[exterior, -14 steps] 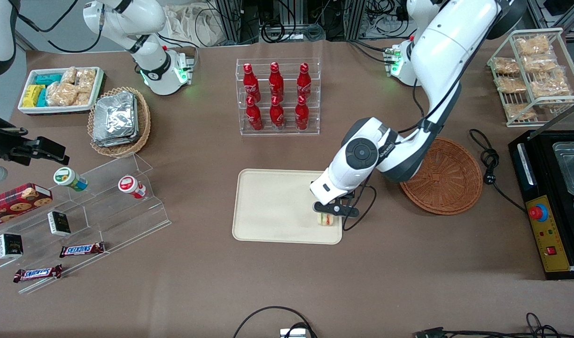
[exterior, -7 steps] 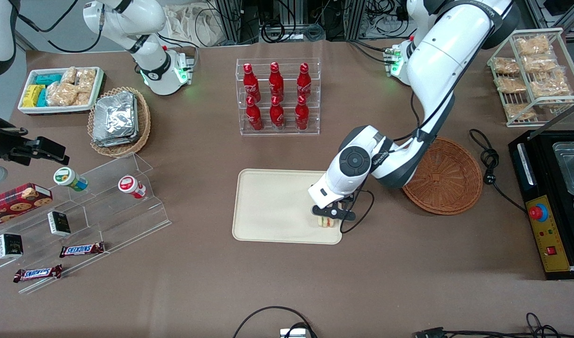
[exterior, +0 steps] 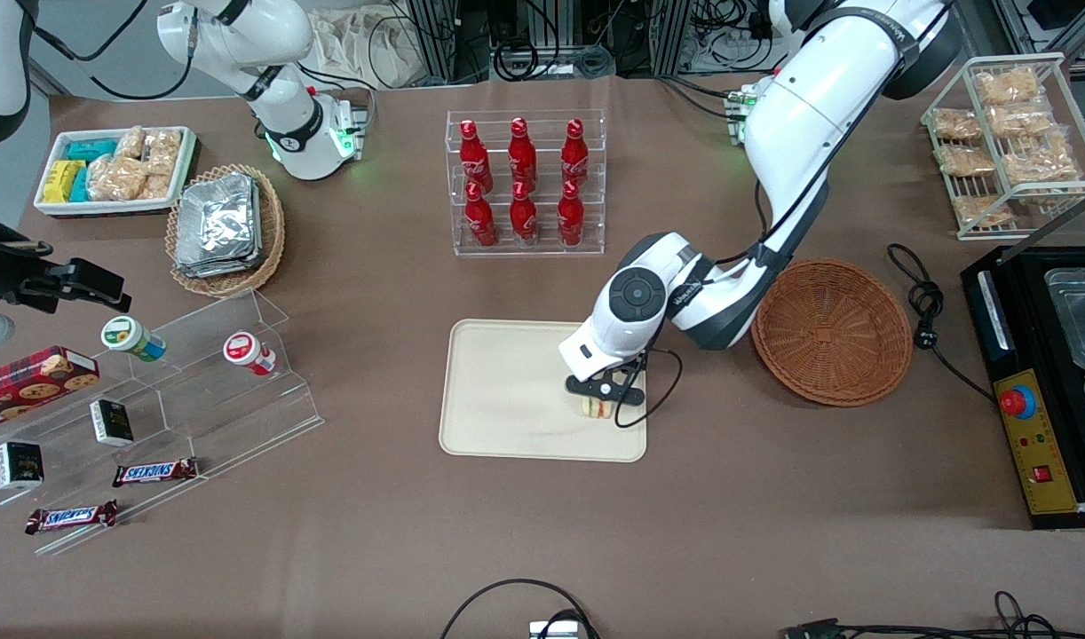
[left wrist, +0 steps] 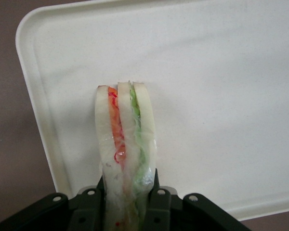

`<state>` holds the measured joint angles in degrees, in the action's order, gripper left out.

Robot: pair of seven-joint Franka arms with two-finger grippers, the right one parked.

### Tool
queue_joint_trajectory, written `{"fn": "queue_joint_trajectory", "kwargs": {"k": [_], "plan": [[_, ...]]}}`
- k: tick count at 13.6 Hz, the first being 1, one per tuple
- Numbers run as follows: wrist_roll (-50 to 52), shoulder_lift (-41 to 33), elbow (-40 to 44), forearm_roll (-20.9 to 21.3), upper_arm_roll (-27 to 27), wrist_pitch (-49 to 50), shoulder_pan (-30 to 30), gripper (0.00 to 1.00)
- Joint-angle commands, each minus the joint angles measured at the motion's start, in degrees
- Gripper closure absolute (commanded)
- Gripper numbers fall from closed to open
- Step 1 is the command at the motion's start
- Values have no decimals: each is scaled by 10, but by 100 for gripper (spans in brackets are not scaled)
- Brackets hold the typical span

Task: Place sandwich from basket to tray
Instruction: 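Lower the sandwich onto the tray and open the left gripper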

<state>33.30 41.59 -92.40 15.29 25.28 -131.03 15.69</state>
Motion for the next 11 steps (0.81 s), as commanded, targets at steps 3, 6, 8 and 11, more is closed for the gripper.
{"fn": "queue_joint_trajectory", "kwargs": {"k": [3,6,8,11], "plan": [[11,12,21,13,-6,-6,6,45],[12,12,21,12,-6,-5,6,3],[26,8,23,12,-8,-3,5,0],[41,-6,37,12,-9,27,1,0]]}}
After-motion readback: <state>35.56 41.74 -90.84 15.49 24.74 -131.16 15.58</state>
